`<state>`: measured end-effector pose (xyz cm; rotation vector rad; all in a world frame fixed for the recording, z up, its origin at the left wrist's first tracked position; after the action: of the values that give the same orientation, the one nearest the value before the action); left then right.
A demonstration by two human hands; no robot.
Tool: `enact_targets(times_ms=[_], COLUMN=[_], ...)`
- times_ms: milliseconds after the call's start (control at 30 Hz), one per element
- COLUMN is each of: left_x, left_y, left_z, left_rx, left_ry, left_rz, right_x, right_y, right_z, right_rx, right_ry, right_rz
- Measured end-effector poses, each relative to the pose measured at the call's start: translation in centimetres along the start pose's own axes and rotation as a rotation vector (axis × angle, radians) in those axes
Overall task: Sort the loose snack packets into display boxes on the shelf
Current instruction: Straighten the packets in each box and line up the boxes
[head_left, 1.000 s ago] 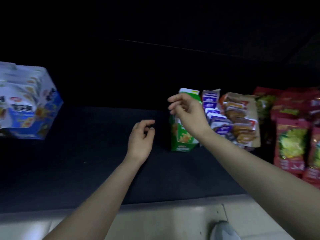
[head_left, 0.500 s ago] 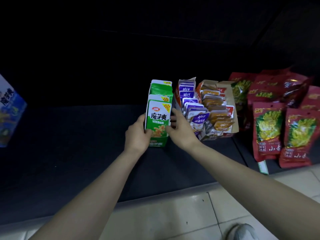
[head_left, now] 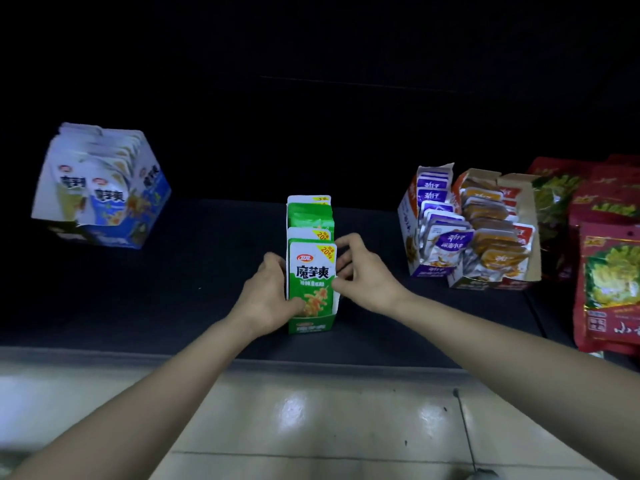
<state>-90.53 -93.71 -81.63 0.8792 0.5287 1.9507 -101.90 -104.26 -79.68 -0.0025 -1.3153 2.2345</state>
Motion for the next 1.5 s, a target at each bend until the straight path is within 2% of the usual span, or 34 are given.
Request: enact_targets(times_ms=[67,133,233,300,367,533,633,700,800,867,1000,1167,1267,1400,1500], left_x=[0.9,2.2,3.6,3.6,3.5,4.0,3.3,2.9,2.6,2.5,2.5,2.1,2.1,1.9,2.0], left_y=[-0.1,0.9,2.5,2.5,2.1,3.3,3.7,3.3,2.9,2.7,2.6,2.3,2.0,1.9,1.9], left_z=[0.8,2.6,4.1,3.5,2.9,4.9,4.2,3.5,3.3,3.5,3.7,3.2,3.1,3.4,4.0], left_rx=[0.036,0.049,-0.089,-0.186,-0.181,0.108,0.168,0.206,0.254,0.234,0.218,0.186,0.220,0.219,0.200], left_ry=[0.055,0.210,0.329,0.291,0.257,0.375,0.315,0.277,0.260,0.269,0.278,0.236,0.230,0.252,0.333], left_rz=[-0.020,-0.129,-0.256,-0.235,-0.239,-0.406,-0.433,-0.431,-0.422,-0.411,-0.422,-0.403,-0.387,-0.351,-0.328], right_x=[0.3,0.7,0.6,0.4,0.3,0.5,0.0,-0.6,-1.6,-1.8,-1.9,-2.2,-2.3,-2.6,-2.4], right_y=[-0.4,-1.6,-2.7,-2.8,-2.8,-3.0,-2.8,-3.3,-3.5,-3.8,-5.3,-4.4,-4.3,-4.3,-4.0], right_z=[0.4,1.7,2.7,2.7,2.4,2.2,4.0,4.4,3.1,2.9,2.8,2.2,2.8,7.6,9.8], right_rx=[0.055,0.158,0.248,0.246,0.169,0.002,-0.056,0.142,0.380,0.394,0.399,0.313,0.283,-0.051,-0.279], right_ry=[0.027,0.137,0.211,0.200,0.127,-0.153,-0.034,0.057,0.050,0.068,0.058,-0.053,-0.001,0.172,0.198], right_rz=[0.041,0.111,0.178,0.201,0.238,0.297,0.293,0.312,0.247,0.216,0.283,0.234,0.243,0.280,0.303])
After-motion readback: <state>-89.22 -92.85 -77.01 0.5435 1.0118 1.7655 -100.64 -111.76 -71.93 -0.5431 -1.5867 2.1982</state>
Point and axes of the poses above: each hand's wrist, its own x-axis away from the middle knuckle, its own z-axis out of the back of the hand, y = z × x, the point moved 10 cm from there along -x, towards the middle knuckle, and after that the axes turned 12 degrees about -y, right-handed, at the moved point
